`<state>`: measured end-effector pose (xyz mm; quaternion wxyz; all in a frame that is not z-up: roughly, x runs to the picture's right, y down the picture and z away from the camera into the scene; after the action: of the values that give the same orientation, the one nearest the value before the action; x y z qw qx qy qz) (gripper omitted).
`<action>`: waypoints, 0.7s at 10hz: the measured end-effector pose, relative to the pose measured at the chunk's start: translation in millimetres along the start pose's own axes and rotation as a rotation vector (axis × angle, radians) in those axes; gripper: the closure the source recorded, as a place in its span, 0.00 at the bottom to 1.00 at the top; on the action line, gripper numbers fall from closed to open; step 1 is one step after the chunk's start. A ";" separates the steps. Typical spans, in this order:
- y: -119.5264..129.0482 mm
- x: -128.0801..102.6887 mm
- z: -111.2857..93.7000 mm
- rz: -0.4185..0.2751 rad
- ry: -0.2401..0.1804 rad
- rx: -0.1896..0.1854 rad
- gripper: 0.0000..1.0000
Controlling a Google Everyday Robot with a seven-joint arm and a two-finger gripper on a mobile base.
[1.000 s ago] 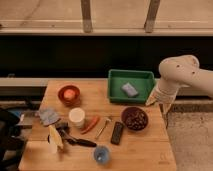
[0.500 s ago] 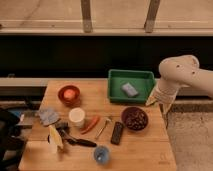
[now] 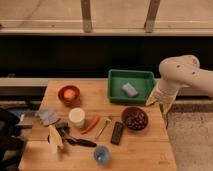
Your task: Place eraser in paper cup
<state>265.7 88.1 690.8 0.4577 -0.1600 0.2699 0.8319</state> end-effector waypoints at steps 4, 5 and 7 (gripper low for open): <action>48.2 16.4 -3.0 -0.114 -0.046 -0.027 0.38; 73.8 28.1 1.9 -0.162 -0.047 -0.027 0.38; 114.8 57.6 14.0 -0.258 -0.045 -0.021 0.38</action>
<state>137.6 85.4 707.2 0.5651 -0.1793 0.2278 0.7724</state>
